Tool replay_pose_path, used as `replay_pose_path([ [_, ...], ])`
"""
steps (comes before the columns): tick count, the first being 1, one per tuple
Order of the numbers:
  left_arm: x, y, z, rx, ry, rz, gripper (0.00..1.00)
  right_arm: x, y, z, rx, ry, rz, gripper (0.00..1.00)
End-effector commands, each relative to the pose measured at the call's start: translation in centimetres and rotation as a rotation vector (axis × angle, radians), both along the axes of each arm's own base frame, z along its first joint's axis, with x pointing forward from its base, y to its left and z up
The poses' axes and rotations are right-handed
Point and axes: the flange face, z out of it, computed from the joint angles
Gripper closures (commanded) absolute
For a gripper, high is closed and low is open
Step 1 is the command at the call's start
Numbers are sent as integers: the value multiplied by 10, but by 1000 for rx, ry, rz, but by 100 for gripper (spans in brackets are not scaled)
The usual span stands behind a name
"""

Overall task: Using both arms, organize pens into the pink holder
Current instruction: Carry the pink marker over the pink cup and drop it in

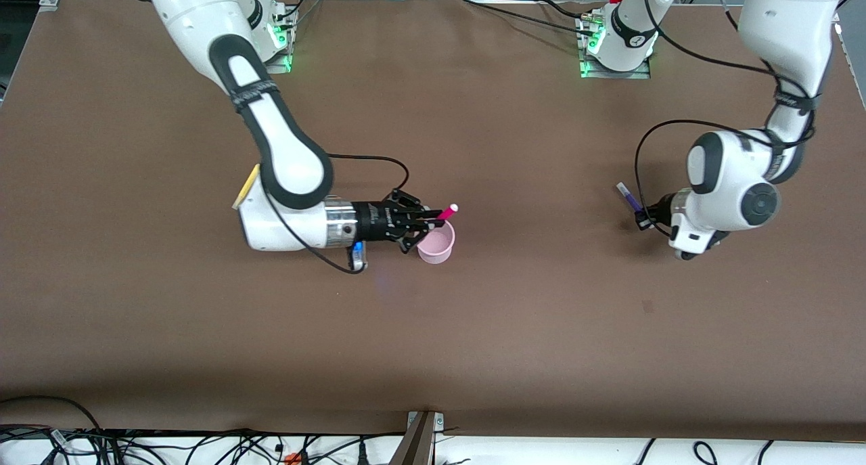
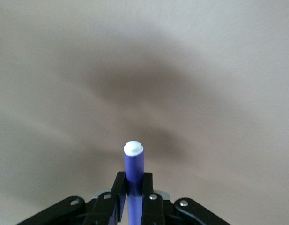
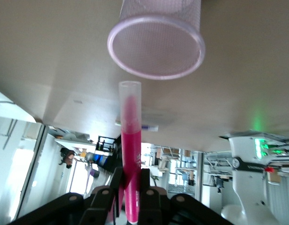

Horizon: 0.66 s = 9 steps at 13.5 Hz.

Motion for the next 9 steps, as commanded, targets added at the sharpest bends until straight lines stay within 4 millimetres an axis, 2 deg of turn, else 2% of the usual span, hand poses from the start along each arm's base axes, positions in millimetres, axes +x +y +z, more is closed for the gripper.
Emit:
replay_pose_path([
  [1, 26, -2, 75, -41, -23, -7, 100, -2, 14, -19, -5, -15, -45, 100],
  [3, 45, -7, 110, -76, -71, 55, 100, -4, 14, -29, -8, -30, -36, 100],
  [4, 52, -9, 123, -75, -94, 96, 100, -3, 12, -34, -9, -46, -28, 43],
  [5, 58, -14, 134, -68, -111, 130, 100, -4, 12, -33, -7, -83, -5, 0],
  [7, 65, -30, 150, -60, -131, 189, 100, 6, 2, -17, -2, -133, 4, 0],
  [8, 69, -38, 159, -59, -142, 217, 100, 17, -15, -6, -26, -167, 2, 0],
  [9, 74, -51, 168, -57, -151, 265, 100, 22, -23, 9, -82, -230, 49, 0],
])
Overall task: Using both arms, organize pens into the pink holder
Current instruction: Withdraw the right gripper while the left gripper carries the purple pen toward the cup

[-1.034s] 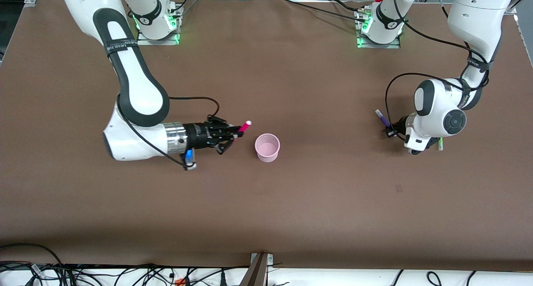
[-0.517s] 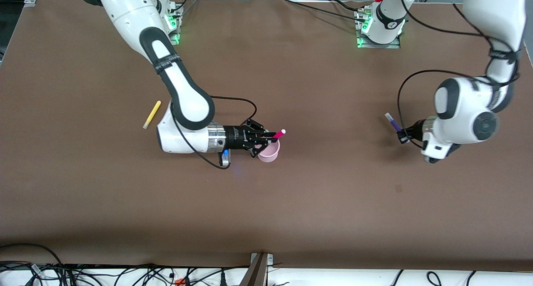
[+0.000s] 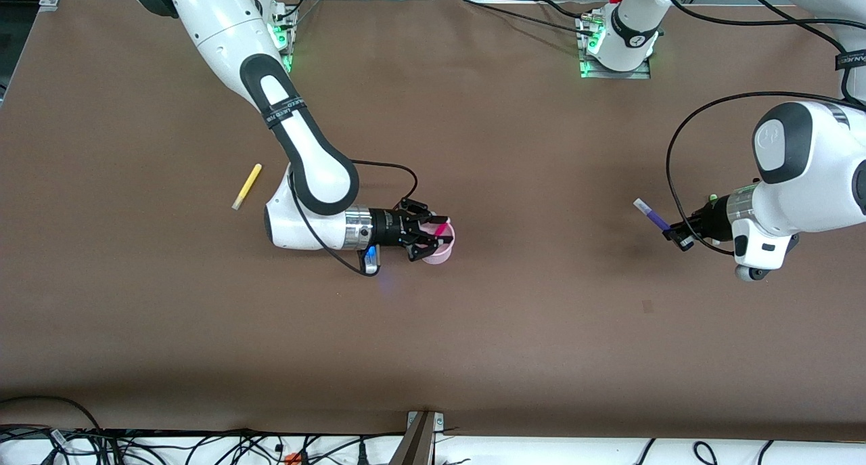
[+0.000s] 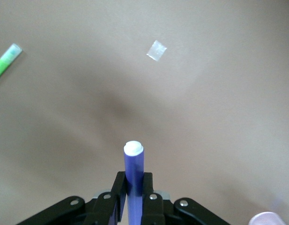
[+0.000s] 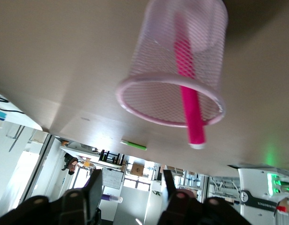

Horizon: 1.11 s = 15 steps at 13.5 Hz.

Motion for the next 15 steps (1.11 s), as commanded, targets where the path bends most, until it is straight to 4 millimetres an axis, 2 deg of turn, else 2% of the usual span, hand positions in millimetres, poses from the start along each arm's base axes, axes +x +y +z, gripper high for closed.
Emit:
replay_pose_path([
  [1, 16, -38, 28, -24, -14, 122, 100, 18, -31, 60, -146, -193, 114, 0],
  [2, 20, -61, 44, -28, -26, 182, 100, 19, -40, 79, -264, -285, 205, 0],
  [3, 24, -80, 51, -30, -28, 242, 100, 25, -61, 101, -385, -384, 303, 0],
  [4, 25, -108, 58, -32, -30, 293, 100, 31, -86, 109, -498, -456, 397, 0],
  [6, 24, -160, 55, -26, -23, 357, 100, 36, -120, 142, -570, -549, 519, 0],
  [8, 24, -207, 55, -54, -73, 470, 100, 32, -165, 179, -569, -599, 643, 0],
  [10, 19, -251, 46, -32, -132, 542, 100, 18, -217, 223, -627, -633, 792, 0],
  [12, 10, -288, 26, 20, -171, 606, 100, -6, -262, 263, -676, -689, 899, 0],
  [13, 4, -308, 14, 59, -197, 615, 100, -18, -281, 278, -677, -703, 916, 0],
  [14, 6, -317, 10, 77, -240, 644, 100, -31, -297, 294, -677, -707, 927, 0],
  [15, 3, -334, 4, 88, -263, 657, 100, -43, -307, 310, -697, -707, 946, 0],
])
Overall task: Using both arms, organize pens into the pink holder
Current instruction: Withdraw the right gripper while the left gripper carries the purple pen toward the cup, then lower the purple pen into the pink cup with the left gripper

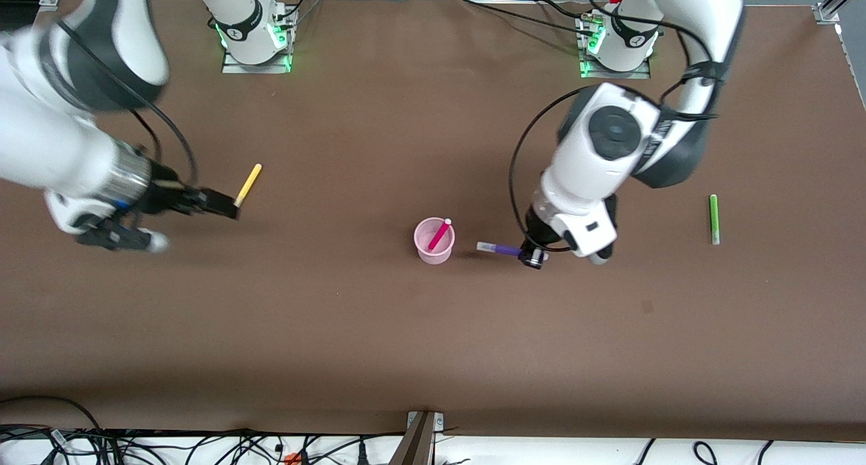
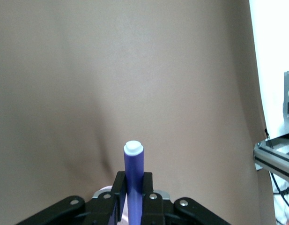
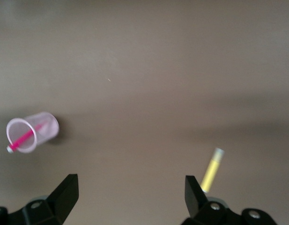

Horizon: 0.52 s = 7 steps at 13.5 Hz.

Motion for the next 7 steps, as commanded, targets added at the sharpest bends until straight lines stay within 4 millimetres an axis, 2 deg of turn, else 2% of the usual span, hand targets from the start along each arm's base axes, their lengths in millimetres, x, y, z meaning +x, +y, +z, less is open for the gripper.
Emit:
replay_pose_path([
  [1, 1, -39, -12, 56, -66, 37, 100, -45, -24, 34, -38, 2, 58, 0],
  [4, -15, -82, -27, 83, -115, 26, 100, -59, -37, 55, -53, 5, 58, 0],
  [7, -40, -117, -52, 201, -216, 26, 100, -60, -46, 52, -55, 11, 43, 0],
])
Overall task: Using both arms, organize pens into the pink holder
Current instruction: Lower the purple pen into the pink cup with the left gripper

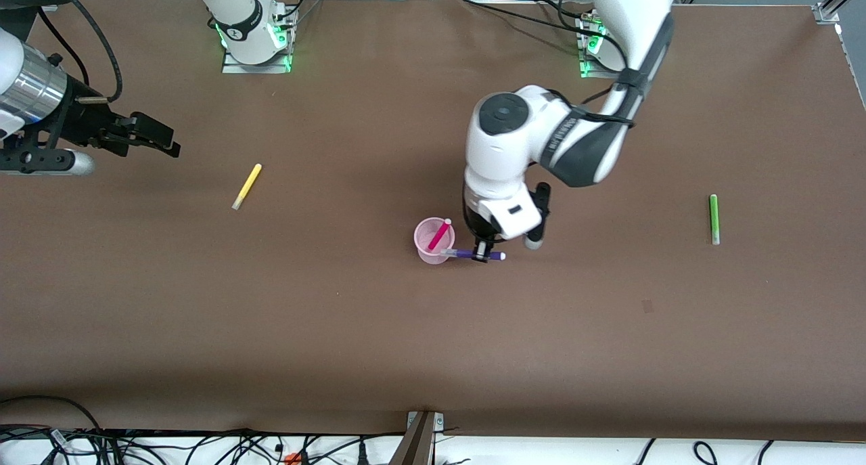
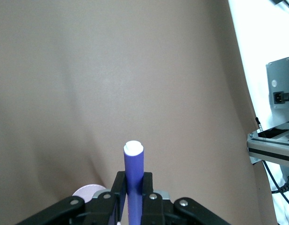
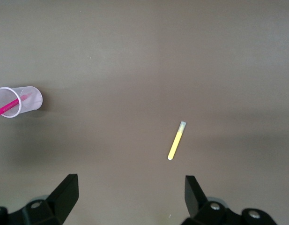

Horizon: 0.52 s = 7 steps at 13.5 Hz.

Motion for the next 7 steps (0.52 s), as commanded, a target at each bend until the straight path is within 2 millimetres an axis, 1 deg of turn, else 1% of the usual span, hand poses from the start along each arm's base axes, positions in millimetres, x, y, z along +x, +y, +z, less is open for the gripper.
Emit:
replay_pose_path([
  [1, -12, -28, -14, 75, -106, 19, 100, -5, -7, -9, -6, 12, 7, 0],
  [3, -24, -43, -22, 101, -129, 10, 100, -9, -6, -5, -12, 7, 9, 0],
  [4, -29, -46, -30, 119, -127, -1, 100, -15, -1, -5, -30, 2, 17, 0],
  [6, -39, -55, -44, 158, -132, -24, 100, -26, 1, -8, -64, -5, -41, 0],
  [7, -48, -62, -53, 195, -134, -36, 100, -30, 1, -7, -74, -10, -47, 0],
])
